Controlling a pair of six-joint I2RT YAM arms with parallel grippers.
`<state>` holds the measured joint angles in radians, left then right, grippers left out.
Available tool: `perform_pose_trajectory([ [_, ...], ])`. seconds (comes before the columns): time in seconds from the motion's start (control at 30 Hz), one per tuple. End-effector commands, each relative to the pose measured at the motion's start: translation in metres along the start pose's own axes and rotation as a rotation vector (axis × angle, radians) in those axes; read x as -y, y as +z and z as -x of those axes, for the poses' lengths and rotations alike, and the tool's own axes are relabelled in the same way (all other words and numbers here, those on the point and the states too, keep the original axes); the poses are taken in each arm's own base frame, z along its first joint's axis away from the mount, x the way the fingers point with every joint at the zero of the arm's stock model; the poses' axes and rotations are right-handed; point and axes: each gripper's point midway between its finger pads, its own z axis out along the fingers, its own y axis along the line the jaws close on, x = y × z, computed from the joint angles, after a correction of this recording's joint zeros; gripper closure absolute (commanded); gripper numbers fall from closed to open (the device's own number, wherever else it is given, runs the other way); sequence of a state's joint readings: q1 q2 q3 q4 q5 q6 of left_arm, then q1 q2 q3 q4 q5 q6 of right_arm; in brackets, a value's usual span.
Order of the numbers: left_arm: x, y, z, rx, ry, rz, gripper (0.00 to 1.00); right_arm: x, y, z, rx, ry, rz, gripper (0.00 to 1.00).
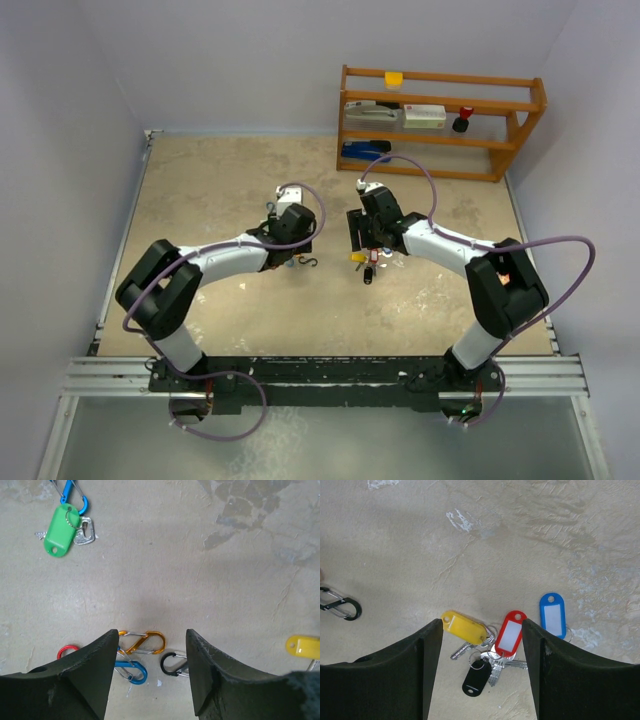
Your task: Put the keys on the keyring
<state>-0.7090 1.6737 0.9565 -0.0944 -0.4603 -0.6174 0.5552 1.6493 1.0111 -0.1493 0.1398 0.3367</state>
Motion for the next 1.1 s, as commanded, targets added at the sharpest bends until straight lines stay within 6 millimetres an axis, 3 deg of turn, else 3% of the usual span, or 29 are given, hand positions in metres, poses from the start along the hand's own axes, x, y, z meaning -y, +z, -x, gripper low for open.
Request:
perform_pose_trajectory([
  [0.0,-0.008,-0.01,0.01,0.022,-0.013,0.048,0.47,-0.004,-0.009,0.02,0.049,0.01,0.013,0.33],
  [0.4,-0.041,-0.031,0.017,0.102,-0.229,0.184,0.48,-0.007,-0.005,0.015,0.042,0.017,0.031,0.33],
  [0.6,-0.048,-0.03,0.008,0.119,-0.415,0.235,0.68,-0.006,-0.005,0.016,0.041,0.012,0.024,0.33],
  [0.67,-0.05,-0.03,0.006,0.126,-0.451,0.239,0.7,-0.006,-0.006,0.016,0.044,0.017,0.025,0.33],
  [1.07,-0.056,-0.024,-0.009,0.115,-0.484,0.263,0.47,-0.005,-0.007,0.012,0.044,0.018,0.027,0.33],
])
